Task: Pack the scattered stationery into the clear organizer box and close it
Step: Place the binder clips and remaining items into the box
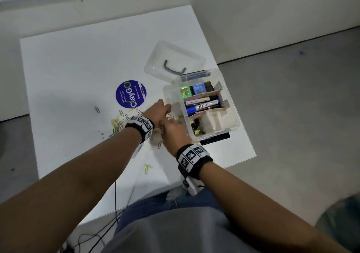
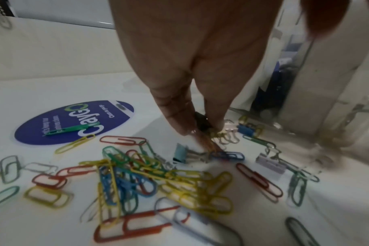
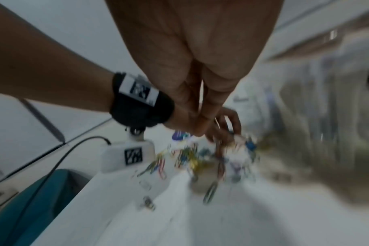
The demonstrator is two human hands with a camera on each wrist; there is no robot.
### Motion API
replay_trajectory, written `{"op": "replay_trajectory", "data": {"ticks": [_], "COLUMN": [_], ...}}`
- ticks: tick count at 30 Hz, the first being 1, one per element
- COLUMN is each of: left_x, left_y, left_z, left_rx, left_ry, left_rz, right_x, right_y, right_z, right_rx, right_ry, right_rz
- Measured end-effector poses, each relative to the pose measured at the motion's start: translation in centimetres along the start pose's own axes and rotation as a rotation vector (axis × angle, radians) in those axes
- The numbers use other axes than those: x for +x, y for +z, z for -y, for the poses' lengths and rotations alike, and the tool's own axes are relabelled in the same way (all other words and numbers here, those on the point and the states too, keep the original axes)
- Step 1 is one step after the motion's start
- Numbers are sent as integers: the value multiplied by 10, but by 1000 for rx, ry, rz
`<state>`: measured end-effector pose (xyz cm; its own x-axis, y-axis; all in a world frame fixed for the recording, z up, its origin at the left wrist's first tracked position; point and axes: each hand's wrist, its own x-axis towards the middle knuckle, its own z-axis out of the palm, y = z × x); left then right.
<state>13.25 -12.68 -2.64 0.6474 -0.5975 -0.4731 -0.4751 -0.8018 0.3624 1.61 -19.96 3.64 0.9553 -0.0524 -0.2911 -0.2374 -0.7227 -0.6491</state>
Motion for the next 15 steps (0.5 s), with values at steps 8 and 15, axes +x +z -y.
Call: {"op": "replay_trajectory", "data": {"ticks": [8,15], "left_x": [-14,-24], "left_y": [-1,11], "left_z": [35,46], "left_rx": [-231,-245], "left_ry": [-135,-147], "left_rz": [-153,-216], "right_x": [37,51], "right_y": [29,34], "right_z": [-21,-28], "right_rx": [-143,-305], "right_ry": [344,363], "right_rz": [-8,26]}}
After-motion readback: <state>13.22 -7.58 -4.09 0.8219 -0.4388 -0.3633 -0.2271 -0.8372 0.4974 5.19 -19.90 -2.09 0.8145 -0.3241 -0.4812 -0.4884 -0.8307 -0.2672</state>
